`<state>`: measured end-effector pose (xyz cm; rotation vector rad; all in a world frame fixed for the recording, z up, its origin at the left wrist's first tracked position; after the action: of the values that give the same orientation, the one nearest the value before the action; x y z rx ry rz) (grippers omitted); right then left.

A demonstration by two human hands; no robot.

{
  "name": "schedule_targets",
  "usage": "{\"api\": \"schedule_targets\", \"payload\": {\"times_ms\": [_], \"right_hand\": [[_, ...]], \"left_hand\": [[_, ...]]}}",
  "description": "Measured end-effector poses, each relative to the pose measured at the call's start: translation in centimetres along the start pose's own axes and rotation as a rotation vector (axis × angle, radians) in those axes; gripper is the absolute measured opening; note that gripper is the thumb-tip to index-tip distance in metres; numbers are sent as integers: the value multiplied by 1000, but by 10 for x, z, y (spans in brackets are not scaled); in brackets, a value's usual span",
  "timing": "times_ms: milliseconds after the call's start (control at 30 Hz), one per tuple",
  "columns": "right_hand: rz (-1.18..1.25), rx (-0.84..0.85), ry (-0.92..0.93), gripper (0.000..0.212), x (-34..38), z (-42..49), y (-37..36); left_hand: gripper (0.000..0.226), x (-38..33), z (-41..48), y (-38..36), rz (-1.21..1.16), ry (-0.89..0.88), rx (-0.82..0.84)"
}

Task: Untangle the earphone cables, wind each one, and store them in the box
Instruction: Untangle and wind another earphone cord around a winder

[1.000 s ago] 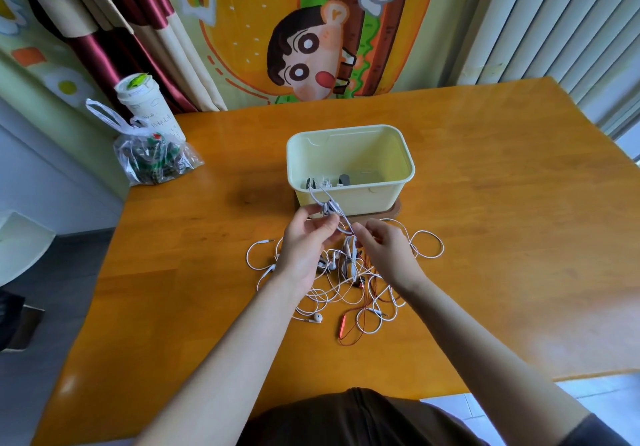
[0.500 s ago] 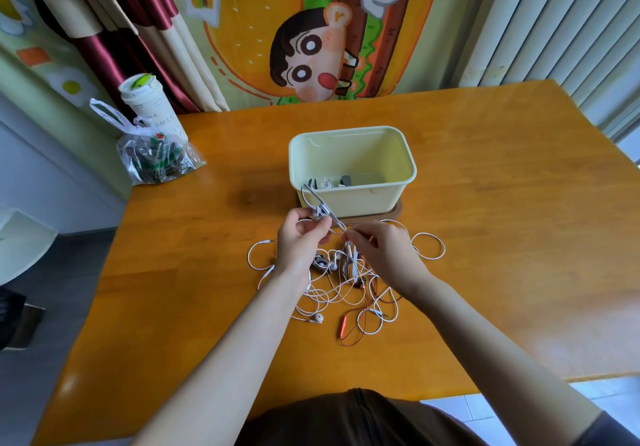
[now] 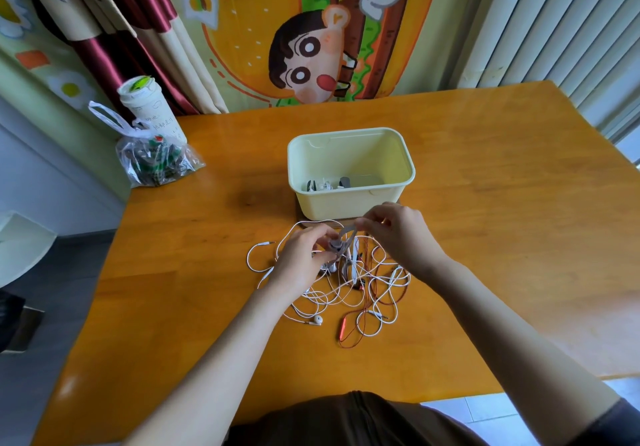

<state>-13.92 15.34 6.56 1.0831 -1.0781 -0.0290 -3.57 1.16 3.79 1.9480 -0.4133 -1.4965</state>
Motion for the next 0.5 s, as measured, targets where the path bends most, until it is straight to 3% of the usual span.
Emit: {"api": "schedule_targets", "payload": {"times_ms": [233,500], "right_hand": [[62,-50,-46,14,-8,0,2],[51,-93,-61,18,-9,0,4]], "left_hand": [[24,-4,-1,-1,-16,-49,111],[25,1,0,-8,-172,15,101]]}}
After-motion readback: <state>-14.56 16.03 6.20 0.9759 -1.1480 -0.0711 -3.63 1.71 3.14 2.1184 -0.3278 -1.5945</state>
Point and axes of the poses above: each hand's wrist, its own z-axis towards the middle knuckle, its own y-axis out of the back of the hand, x = y × z, the point moved 1 cm from there along z, towards the middle knuckle, and after that the axes turned 5 degrees about x, right-handed, at the moved point
